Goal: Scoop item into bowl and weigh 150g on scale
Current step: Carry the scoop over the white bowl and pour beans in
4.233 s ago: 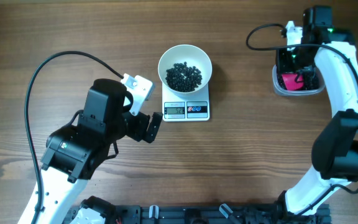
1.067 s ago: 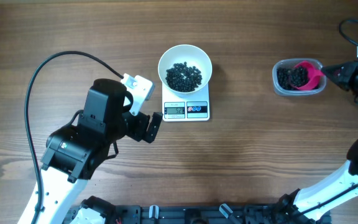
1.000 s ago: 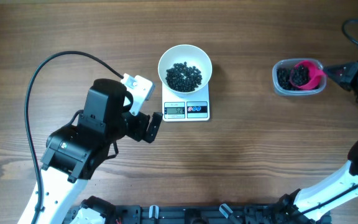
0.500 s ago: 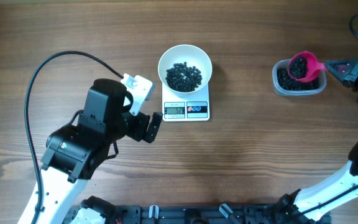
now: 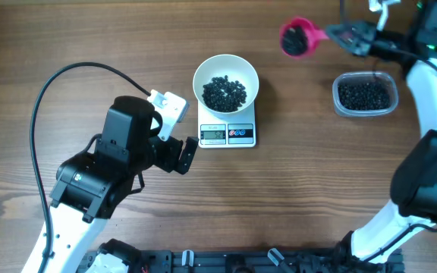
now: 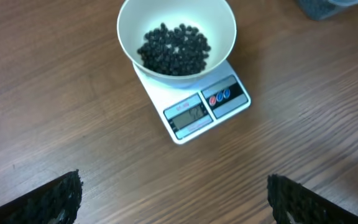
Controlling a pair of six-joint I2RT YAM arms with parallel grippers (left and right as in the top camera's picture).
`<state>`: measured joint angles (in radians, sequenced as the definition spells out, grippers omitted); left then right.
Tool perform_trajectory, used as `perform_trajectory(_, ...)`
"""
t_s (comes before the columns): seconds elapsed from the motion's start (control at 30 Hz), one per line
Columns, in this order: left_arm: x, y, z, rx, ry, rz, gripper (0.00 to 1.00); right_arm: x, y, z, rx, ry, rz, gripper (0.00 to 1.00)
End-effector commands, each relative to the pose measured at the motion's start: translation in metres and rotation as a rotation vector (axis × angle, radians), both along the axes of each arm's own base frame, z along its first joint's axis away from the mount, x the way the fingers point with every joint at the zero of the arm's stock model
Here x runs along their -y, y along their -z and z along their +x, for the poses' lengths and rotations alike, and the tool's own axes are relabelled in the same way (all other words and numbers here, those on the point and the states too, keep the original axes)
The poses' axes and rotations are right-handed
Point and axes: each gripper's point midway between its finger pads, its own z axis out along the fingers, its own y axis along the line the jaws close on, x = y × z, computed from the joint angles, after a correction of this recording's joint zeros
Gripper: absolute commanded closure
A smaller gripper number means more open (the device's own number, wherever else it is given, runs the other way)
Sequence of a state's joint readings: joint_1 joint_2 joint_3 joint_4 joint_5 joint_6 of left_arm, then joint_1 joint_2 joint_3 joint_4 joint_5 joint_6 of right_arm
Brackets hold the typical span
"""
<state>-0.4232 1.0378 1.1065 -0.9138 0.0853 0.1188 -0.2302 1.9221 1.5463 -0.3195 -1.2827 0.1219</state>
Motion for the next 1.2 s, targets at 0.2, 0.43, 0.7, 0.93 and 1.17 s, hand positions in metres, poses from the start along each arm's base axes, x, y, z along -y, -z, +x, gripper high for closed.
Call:
perform_trajectory(0.2, 0.002, -0.007, 0.001, 0.018, 0.012, -0.014, 0.00, -0.111, -0.046, -0.029, 0.175, -0.286, 0.039, 0.96)
perform_trajectory(0.43, 0.002, -0.007, 0.001, 0.018, 0.012, -0.014, 0.00, -0.140, -0.037, -0.039, 0.511, -0.377, -0.093, 0.96)
perform_trajectory(0.7, 0.002, -0.007, 0.001, 0.018, 0.012, -0.014, 0.00, -0.154, -0.031, -0.049, 0.837, -0.459, -0.192, 0.96)
perform_trajectory(0.93, 0.002, -0.007, 0.001, 0.018, 0.012, -0.014, 0.00, -0.153, -0.010, -0.051, 0.920, -0.481, -0.303, 0.96)
perform_trajectory(1.17, 0.002, -0.007, 0.001, 0.018, 0.011, -0.014, 0.00, -0.163, -0.008, -0.057, 0.904, -0.504, -0.293, 0.96)
